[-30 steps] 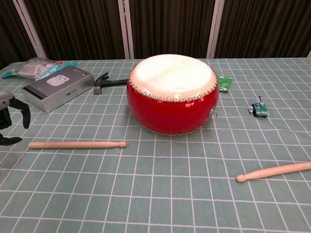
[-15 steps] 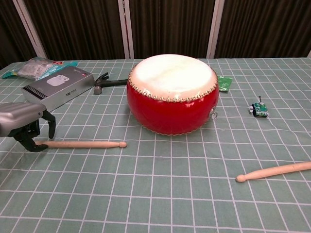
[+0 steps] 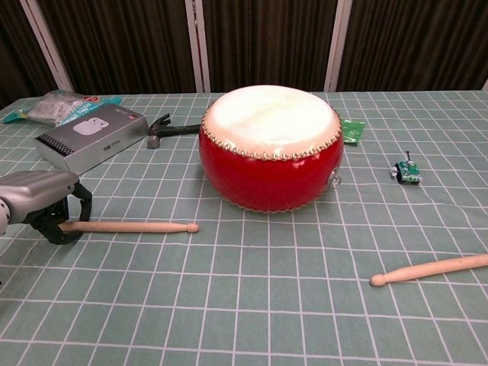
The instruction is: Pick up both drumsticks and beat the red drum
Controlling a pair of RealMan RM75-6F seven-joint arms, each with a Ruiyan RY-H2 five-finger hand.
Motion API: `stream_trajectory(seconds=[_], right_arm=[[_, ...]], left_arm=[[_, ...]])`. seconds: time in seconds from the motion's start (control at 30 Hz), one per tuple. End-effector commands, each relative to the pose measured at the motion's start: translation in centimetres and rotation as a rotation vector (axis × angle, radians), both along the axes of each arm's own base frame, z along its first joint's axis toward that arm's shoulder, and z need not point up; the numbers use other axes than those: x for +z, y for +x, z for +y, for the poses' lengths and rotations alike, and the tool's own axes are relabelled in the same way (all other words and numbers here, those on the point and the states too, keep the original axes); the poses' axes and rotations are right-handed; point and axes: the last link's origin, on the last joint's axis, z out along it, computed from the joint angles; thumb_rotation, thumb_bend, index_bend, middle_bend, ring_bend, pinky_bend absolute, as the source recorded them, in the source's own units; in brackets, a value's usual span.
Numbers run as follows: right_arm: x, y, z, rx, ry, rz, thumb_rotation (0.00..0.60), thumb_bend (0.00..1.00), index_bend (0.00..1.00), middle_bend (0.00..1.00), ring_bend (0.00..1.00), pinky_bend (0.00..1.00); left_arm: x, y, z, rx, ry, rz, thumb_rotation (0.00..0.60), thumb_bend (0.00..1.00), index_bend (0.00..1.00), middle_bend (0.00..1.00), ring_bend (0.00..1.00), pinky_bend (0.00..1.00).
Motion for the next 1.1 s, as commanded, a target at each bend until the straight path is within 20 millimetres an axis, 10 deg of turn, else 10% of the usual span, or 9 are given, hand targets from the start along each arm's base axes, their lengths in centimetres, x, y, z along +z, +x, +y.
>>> stream_trajectory(seconds=[0.03, 0.5, 0.7, 0.87, 1.1], right_arm=[[0.0, 0.0, 0.0, 0.0, -0.001, -0.001, 0.6, 0.13, 0.0, 0.0, 0.04, 0.11], [0.0, 0.1, -0.1, -0.007, 0.003, -0.015, 0.6, 0.13, 0.0, 0.0, 0.04, 0.11], [0.0, 0.5, -0.5, 0.006, 0.007, -0.023, 0.6, 0.13, 0.0, 0.15, 0.21, 0.14], [-0.5, 1.1, -1.5, 0.031, 0.041, 0.007, 0.6, 0.25, 0.18, 0.49, 0.59, 0.62], [-2.2, 2.4, -3.9, 0.071, 0.128, 0.088, 0.6, 0.32, 0.3, 0.75, 0.86, 0.84]], left_arm=[[0.1, 0.0, -0.2, -0.005, 0.001, -0.009, 0.6, 0.58, 0.7, 1.0, 1.0, 1.0], [6.5, 3.1, -1.9, -0.101, 0.12, -0.202, 0.6, 0.62, 0.75, 1.0, 1.0, 1.0], [10.4, 3.8, -3.5, -0.133, 0.201, -0.351, 0.6, 0.62, 0.75, 1.0, 1.0, 1.0], [12.3, 3.7, -4.6, -0.149, 0.236, -0.436, 0.6, 0.62, 0.75, 1.0, 1.0, 1.0], [13.6, 4.1, -4.8, -0.163, 0.252, -0.477, 0.6, 0.62, 0.75, 1.0, 1.0, 1.0]])
